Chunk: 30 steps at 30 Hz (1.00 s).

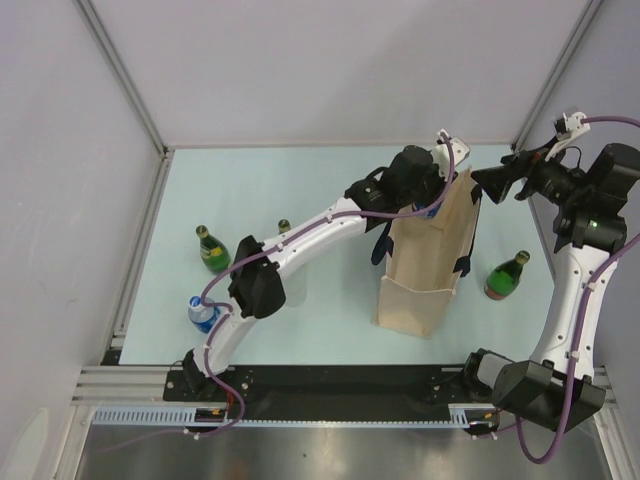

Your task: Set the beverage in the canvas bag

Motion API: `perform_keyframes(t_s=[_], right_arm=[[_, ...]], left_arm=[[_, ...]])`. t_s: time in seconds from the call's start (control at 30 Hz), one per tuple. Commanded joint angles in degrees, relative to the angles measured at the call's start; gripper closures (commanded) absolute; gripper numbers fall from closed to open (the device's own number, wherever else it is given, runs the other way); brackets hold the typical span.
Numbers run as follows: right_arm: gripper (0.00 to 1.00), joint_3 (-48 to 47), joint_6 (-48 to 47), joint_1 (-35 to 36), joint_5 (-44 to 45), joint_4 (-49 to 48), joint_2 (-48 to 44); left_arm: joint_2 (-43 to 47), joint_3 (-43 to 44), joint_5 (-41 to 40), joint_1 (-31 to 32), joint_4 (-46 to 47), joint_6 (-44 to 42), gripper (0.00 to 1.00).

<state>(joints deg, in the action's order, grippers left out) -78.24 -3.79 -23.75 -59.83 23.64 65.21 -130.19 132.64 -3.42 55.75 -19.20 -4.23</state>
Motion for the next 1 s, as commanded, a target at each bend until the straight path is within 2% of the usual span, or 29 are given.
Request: perform_keyframes(t_s=[0.0, 0.03, 0.17, 0.3, 0.33, 0.4, 0.43, 0.53, 0.97], right_arm=[[0.0, 0.1, 0.89, -0.25, -0.55, -1.84, 0.09], [0.0, 0.19, 0.89, -0.25, -0.55, -1.84, 0.18], [0.0, 0.28, 0.8, -0.25, -0.46, -1.75, 0.36], [0.0, 0.45, 0.72, -0.25, -0.46, -1.67, 0.62], [0.0, 0.45, 0.72, -0.25, -0.46, -1.58, 0.71], [0.0, 0.45, 0.63, -0.25, -0.46, -1.58, 1.06], [0.0, 0.45, 0.54, -0.25, -0.46, -1.49, 1.23], [0.0, 0.1, 1.07, -0.42, -0.46, -1.31, 2.02], [0.0, -4.11, 3.0, -1.13, 1.82, 0.88, 8.09]], left_arm=[[2.31, -0.1, -1.59, 0.24, 12.61, -0.79, 0.96], [1.96, -0.71, -1.24, 0.07, 12.7, -0.43, 0.9], [1.34, -2.03, -1.24, -0.02, 12.7, 0.89, 0.78], [1.52, -3.7, -1.94, -0.02, 12.87, 1.85, 0.61], [1.69, -4.31, -2.29, -0.11, 12.87, 2.03, 0.52], [2.13, -4.75, -3.0, -0.2, 12.87, 2.47, 0.45], [2.13, -5.02, -3.17, -0.29, 12.87, 2.65, 0.39], [2.92, -5.37, -3.61, -0.38, 12.87, 3.09, 0.32], [10.74, -5.64, -3.7, -0.46, 12.61, 5.18, 0.16]])
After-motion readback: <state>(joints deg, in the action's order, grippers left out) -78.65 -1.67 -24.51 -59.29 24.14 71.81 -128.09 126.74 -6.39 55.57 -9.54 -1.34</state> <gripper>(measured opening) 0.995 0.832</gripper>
